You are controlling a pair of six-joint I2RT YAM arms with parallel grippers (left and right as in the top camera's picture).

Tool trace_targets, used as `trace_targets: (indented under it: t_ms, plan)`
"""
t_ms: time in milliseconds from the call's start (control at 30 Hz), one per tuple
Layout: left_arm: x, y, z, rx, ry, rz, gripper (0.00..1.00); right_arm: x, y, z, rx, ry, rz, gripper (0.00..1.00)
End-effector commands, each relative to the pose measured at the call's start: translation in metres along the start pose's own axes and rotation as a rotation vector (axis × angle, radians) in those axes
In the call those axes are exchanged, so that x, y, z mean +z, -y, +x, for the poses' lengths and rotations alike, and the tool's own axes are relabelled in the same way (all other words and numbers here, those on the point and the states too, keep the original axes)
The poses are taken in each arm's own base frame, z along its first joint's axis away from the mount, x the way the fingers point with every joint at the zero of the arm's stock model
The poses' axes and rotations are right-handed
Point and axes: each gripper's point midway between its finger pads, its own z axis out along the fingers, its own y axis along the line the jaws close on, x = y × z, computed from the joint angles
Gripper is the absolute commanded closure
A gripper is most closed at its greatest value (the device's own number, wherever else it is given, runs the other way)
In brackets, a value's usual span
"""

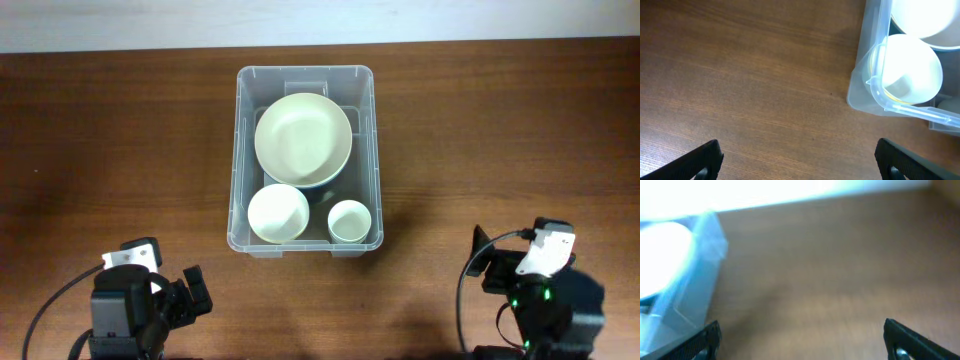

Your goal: Pack container

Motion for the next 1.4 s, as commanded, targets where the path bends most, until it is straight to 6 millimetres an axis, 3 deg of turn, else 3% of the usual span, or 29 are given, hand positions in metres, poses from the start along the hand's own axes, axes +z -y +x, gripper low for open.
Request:
trace_targets:
  t_ms: [0, 300, 467, 633, 1367]
  plan:
    - [0.0, 0.001, 0.002, -0.011, -0.001, 0.01, 0.01, 0.006, -0.014, 0.007, -0.149, 0.108, -0.077, 0.01]
    - [0.0, 0.002, 0.002, -0.011, -0.001, 0.01, 0.01, 0.033, -0.019, 0.014, -0.177, 0.388, -0.094, 0.01]
    - [0.0, 0.001, 0.002, -0.011, -0.001, 0.01, 0.01, 0.043, -0.028, 0.031, -0.237, 0.37, -0.117, 0.01]
    - [0.0, 0.001, 0.002, -0.011, -0.001, 0.01, 0.01, 0.05, -0.02, 0.048, -0.254, 0.295, -0.066, 0.01]
    - [0.0, 0.001, 0.002, -0.011, -0.001, 0.01, 0.01, 0.049, -0.02, 0.046, -0.255, 0.302, -0.066, 0.01]
